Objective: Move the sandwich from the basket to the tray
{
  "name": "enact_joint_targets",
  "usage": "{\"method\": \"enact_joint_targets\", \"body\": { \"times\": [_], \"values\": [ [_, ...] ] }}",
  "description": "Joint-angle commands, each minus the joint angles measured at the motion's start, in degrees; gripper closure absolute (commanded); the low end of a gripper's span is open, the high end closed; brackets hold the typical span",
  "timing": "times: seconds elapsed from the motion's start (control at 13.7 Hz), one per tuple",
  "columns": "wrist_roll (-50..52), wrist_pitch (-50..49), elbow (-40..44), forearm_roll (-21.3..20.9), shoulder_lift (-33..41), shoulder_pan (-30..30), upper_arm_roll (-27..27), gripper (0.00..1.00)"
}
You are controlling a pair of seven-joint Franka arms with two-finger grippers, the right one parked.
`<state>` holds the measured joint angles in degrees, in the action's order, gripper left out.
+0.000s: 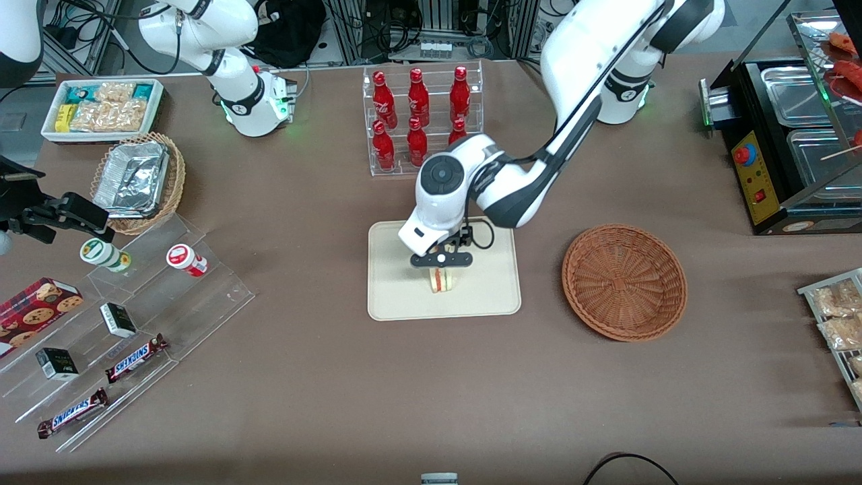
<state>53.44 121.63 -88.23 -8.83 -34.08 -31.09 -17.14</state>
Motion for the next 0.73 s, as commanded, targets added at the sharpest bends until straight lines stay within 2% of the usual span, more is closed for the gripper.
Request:
{"method": "enact_joint_targets", "body": {
  "times": [0.0,0.44,0.66],
  "values": [
    [4.46,-7.26,-2.65,1.0,9.28,1.47,0.43,0.0],
    [3.79,-26.94,-2.91,1.09,23.86,12.27,0.52,0.0],
    [-5.94,-34.69,-4.41,1.27,30.82,19.91,0.52,0.0]
  ]
}}
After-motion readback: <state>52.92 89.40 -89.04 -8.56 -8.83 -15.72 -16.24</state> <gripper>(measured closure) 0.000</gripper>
